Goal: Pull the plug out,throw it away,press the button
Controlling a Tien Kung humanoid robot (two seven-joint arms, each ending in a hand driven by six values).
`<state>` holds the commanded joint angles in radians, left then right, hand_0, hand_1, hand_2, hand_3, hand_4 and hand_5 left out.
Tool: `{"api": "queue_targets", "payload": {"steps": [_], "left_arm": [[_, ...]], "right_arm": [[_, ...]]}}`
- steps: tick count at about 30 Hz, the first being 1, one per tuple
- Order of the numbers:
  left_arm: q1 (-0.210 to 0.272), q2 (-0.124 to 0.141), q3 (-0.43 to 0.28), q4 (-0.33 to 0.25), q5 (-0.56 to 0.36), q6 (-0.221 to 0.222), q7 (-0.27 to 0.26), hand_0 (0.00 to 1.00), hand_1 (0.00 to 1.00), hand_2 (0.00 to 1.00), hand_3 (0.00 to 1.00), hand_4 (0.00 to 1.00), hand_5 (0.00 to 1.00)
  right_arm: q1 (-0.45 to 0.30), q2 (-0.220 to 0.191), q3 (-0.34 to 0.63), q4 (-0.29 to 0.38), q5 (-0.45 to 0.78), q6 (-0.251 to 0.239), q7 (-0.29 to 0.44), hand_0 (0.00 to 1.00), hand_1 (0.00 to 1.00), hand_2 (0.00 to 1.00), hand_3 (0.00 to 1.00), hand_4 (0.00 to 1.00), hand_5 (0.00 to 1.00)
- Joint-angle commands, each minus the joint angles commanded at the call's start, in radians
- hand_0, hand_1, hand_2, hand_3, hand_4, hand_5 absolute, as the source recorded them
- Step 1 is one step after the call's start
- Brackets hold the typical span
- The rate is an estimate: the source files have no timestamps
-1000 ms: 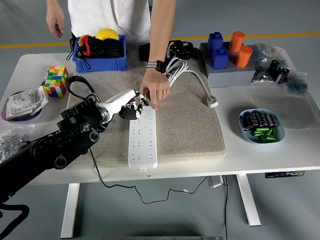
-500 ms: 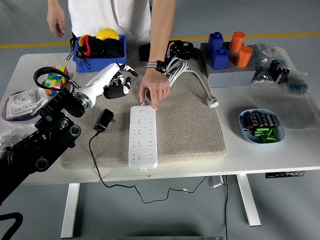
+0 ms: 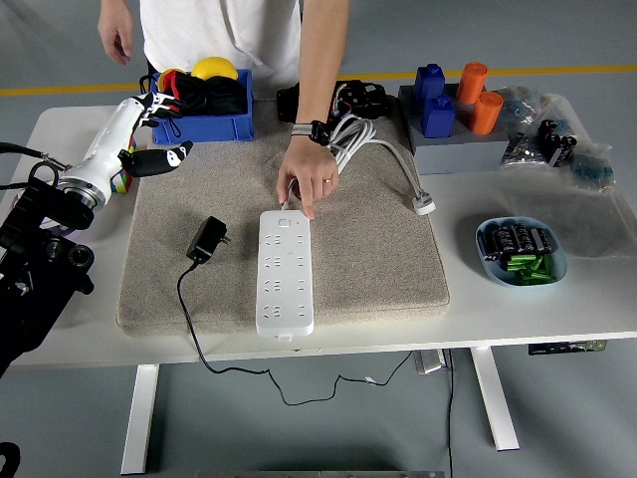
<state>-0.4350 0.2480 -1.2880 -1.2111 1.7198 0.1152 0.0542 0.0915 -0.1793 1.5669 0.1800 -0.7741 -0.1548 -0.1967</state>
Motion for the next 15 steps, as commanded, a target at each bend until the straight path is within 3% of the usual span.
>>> {"api": "queue_targets", "payload": {"steps": [1,6,7,12,13,15], "left_arm": [[0.009,0.0,-0.015,-0.002,0.003,0.004,-0.004,0.865,0.878,0.79,0.788,0.714,0.141],[0.038,0.005,-0.071,-0.009,0.015,0.009,-0.009,0.865,0.878,0.79,0.788,0.714,0.141],[0.049,0.008,-0.092,-0.01,0.019,0.009,-0.01,0.878,0.905,0.821,0.822,0.731,0.21],[0.079,0.019,-0.155,-0.007,0.034,0.006,-0.006,0.878,0.905,0.821,0.822,0.731,0.21],[0.084,0.021,-0.165,-0.006,0.035,0.006,-0.006,0.914,0.942,0.868,0.865,0.78,0.425],[0.094,0.023,-0.186,-0.004,0.04,0.001,-0.001,0.914,0.942,0.868,0.865,0.78,0.425]], "right_arm": [[0.001,0.0,0.0,0.0,-0.001,0.001,-0.001,0.74,0.66,0.645,0.613,0.658,0.481],[0.01,-0.006,-0.003,0.0,-0.006,-0.001,-0.002,0.74,0.66,0.645,0.613,0.658,0.481],[0.015,-0.008,-0.007,0.0,-0.004,-0.002,0.0,0.74,0.66,0.645,0.613,0.658,0.482],[0.021,-0.014,-0.012,0.0,-0.006,-0.004,-0.002,0.74,0.66,0.645,0.613,0.658,0.482],[0.02,-0.014,-0.011,0.0,-0.008,-0.004,-0.003,0.74,0.66,0.645,0.613,0.658,0.482],[0.018,-0.015,-0.006,0.0,-0.012,-0.003,-0.007,0.74,0.66,0.645,0.613,0.658,0.482]]}}
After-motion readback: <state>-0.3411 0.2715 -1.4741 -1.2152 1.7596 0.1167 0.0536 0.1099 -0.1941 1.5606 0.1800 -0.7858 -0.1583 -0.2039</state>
